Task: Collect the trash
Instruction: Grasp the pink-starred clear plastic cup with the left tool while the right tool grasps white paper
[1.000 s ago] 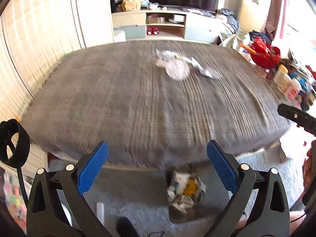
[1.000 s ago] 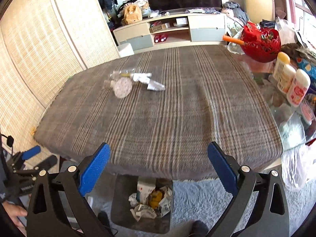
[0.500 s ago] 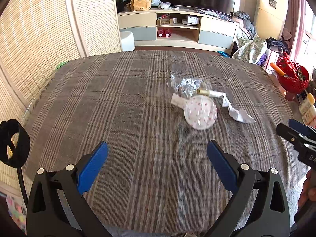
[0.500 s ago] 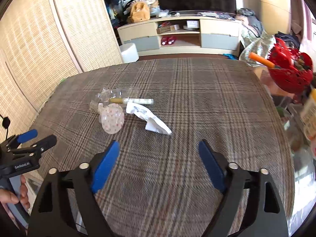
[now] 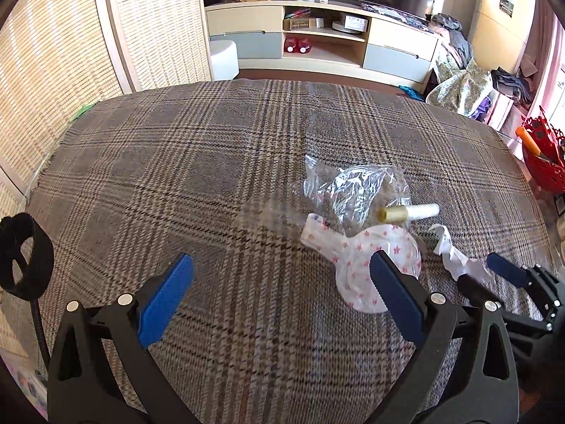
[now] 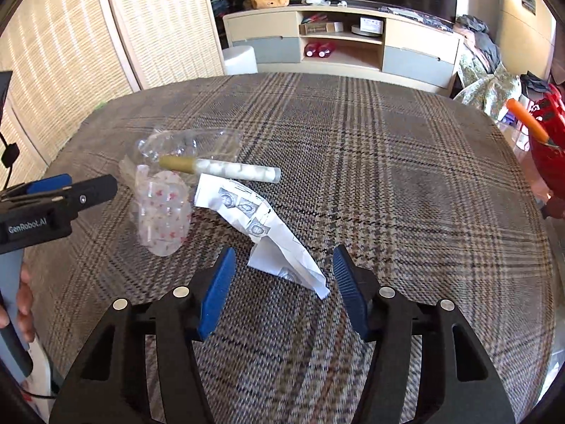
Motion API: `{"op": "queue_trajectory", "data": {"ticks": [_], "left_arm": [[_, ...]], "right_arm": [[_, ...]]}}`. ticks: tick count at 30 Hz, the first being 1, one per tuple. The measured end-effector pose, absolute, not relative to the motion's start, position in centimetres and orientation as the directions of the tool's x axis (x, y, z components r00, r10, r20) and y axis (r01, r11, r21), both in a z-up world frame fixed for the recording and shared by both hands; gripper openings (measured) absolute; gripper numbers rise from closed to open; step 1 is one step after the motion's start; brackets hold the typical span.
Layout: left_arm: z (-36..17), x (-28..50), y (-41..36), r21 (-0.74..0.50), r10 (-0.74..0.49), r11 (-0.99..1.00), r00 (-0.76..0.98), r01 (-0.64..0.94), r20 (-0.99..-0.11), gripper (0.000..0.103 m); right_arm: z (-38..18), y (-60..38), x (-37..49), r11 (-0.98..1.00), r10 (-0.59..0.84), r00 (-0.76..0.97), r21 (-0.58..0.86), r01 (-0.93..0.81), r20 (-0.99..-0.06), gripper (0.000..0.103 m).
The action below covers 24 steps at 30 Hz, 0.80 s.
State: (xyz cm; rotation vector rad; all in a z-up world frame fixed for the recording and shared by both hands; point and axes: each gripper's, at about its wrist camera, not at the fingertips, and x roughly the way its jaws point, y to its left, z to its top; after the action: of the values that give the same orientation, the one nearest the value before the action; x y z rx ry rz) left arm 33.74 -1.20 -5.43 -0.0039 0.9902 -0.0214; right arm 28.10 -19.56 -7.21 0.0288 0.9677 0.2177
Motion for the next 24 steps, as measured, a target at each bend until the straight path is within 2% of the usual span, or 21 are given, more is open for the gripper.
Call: {"op": "queue_trajectory", "data": {"ticks": [2,3,5,7,8,14,24], "left_arm": [[-5.7,34.2,-1.6,-0.02,-0.03,1.0,0.546,0.024,-0.837,0.095],[-5.8,34.4,-1.8,-0.023,-0.035,0.999,0.547,0.029,-0.836,0.095],[-5.9,34.6,-2.3,-0.026,-0.043,0.999,0.549,0.039,-0.834,0.095],[-6.1,34.8,-2.8,-0.031,-0.051,0.998,0.545,0.046,-0.837,0.095],[-6.3,35.0,-3.2,-0.033,-0.054,0.998,0.54,0.049,-0.84,0.095],[-7.0,34.6,-5.1,-0.04,-0.076,0.996,0.528,0.079,-0.846,0.095],[-8.9,34.2,-7.8,-0.009,-0.067,0.993,0.508,0.116,-0.859,0.093]], "right_arm": [[-7.8,-19.4,28.3,0.976,0.201,0.545,0.122,-0.178,-0.814,0.056],[-7.9,-19.4,28.2,0.978,0.191,0.557,0.109,-0.177,-0.808,0.046],[-7.7,-19.8,28.2,0.976,0.208,0.575,0.127,-0.178,-0.792,0.041],[-7.3,-20.4,28.1,0.972,0.232,0.593,0.16,-0.172,-0.771,0.016],[-7.0,-20.7,28.0,0.975,0.221,0.602,0.156,-0.16,-0.767,0.014],[-6.3,-23.2,27.3,0.982,0.188,0.62,0.145,-0.119,-0.762,0.01],[-6.8,-24.5,26.3,0.977,0.213,0.618,0.175,-0.122,-0.757,0.011]]}}
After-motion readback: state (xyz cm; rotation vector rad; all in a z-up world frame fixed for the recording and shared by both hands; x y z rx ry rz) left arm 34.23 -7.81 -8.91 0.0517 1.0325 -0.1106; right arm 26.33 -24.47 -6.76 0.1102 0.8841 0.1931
